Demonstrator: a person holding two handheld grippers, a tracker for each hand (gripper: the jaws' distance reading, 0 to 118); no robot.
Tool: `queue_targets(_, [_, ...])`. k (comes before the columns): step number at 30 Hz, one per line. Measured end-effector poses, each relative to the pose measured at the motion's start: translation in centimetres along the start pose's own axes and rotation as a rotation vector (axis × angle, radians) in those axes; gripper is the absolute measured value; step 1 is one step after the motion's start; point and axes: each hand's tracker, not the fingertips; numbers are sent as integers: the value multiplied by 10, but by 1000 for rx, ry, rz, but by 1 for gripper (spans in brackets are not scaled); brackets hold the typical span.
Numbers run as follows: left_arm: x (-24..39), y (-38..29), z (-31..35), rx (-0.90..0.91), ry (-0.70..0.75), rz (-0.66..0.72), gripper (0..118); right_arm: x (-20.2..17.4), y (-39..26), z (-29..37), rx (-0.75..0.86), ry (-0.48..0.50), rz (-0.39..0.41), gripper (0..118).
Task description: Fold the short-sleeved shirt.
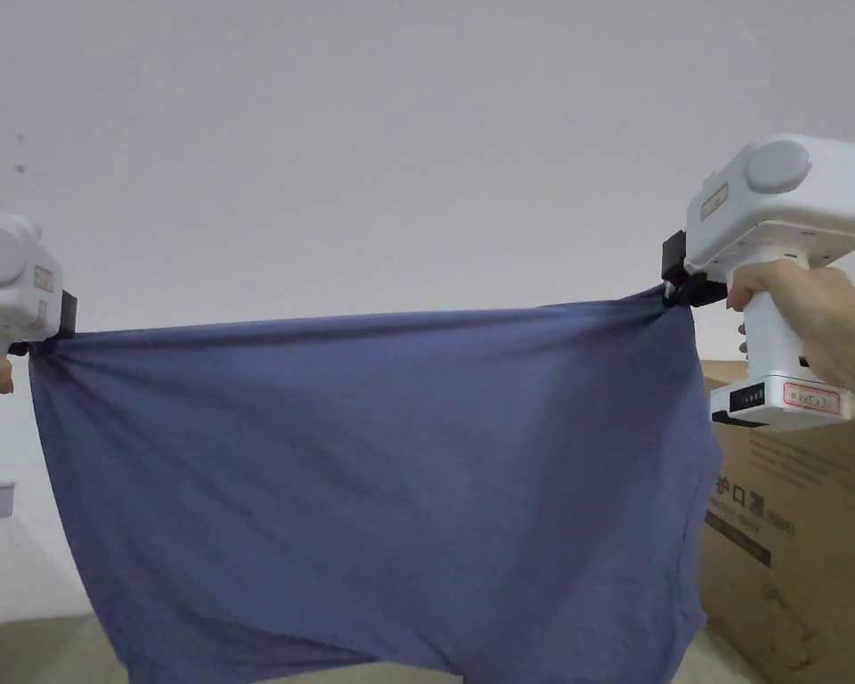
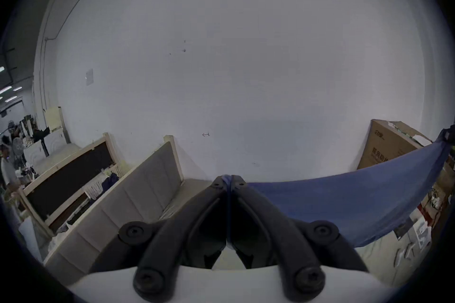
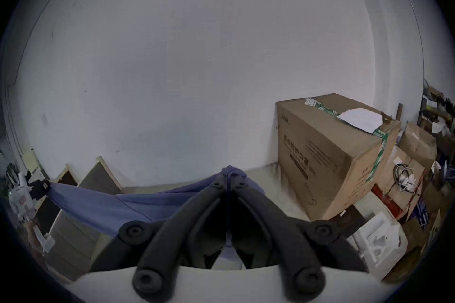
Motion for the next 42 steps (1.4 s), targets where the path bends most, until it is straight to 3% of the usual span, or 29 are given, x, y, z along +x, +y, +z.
queue_targets(3, [2, -20, -12, -20, 13, -15, 0, -5, -17, -9, -28, -13, 57, 0])
queue_targets(10, [23, -131, -78, -231, 42, -101, 0, 8, -112, -87, -224, -43, 67, 0])
queue_targets(16, [45, -285, -157, -497, 51, -135, 0, 31, -241, -194, -459, -93, 73, 0])
queue_targets(22, [49, -425, -184, -739, 8, -113, 0, 53, -386, -254, -708, -148, 72, 0])
queue_targets(29, [14, -486, -142, -783, -47, -76, 0, 76, -460, -197, -727, -101, 24, 0])
queue_targets(31, [4, -488, -112, -769, -60, -61, 0, 83, -466, -163, -674, -93, -4, 0])
queue_targets(33, [-10, -492, -79, -736, -92, -59, 0, 86, -477, -120, -643, -93, 32, 0])
queue_targets(40, [-29, -508, 66, -709, -118, -76, 0, 102, -534, 29, -696, -78, 68, 0])
queue_targets(42, [-38, -523, 103, -721, -116, -129, 0, 111, -552, 73, -710, -77, 39, 0])
